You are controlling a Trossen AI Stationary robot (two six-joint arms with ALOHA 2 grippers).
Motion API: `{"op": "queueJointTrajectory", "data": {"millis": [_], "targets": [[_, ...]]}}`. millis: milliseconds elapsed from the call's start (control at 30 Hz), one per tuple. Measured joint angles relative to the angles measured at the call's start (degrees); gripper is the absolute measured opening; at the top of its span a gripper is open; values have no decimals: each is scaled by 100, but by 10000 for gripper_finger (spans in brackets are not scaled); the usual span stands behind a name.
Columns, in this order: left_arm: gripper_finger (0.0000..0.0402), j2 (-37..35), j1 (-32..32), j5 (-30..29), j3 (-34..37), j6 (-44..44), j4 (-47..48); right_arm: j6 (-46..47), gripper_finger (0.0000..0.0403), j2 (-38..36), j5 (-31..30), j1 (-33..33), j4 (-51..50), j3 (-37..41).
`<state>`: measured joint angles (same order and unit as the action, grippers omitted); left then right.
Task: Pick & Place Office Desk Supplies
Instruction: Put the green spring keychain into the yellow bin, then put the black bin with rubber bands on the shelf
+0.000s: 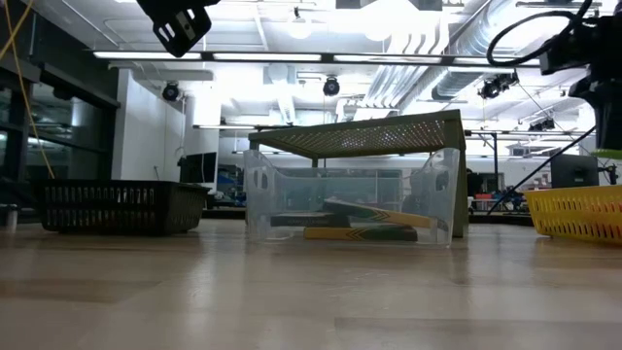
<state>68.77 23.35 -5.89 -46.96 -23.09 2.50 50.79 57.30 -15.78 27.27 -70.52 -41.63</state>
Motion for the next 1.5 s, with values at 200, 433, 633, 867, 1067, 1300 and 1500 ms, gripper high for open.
{"op": "queueJointTrajectory", "data": {"millis": [200,433,633,867,1067,1300,1500], "targets": [[78,0,0,2,0,-1,0,-10,15,159,-38,-118,84,252],[78,0,0,1,0,0,0,-1,15,385,128,-116,300,529],[78,0,0,2,0,0,0,3,15,400,132,-116,344,529],[78,0,0,2,0,0,0,-23,22,400,123,-116,351,529],[78,0,2,1,0,-2,0,-56,63,400,121,-116,350,529],[78,0,0,2,0,0,0,-51,89,400,117,-116,388,529],[78,0,2,2,0,-2,0,-51,90,400,117,-116,489,529]]}}
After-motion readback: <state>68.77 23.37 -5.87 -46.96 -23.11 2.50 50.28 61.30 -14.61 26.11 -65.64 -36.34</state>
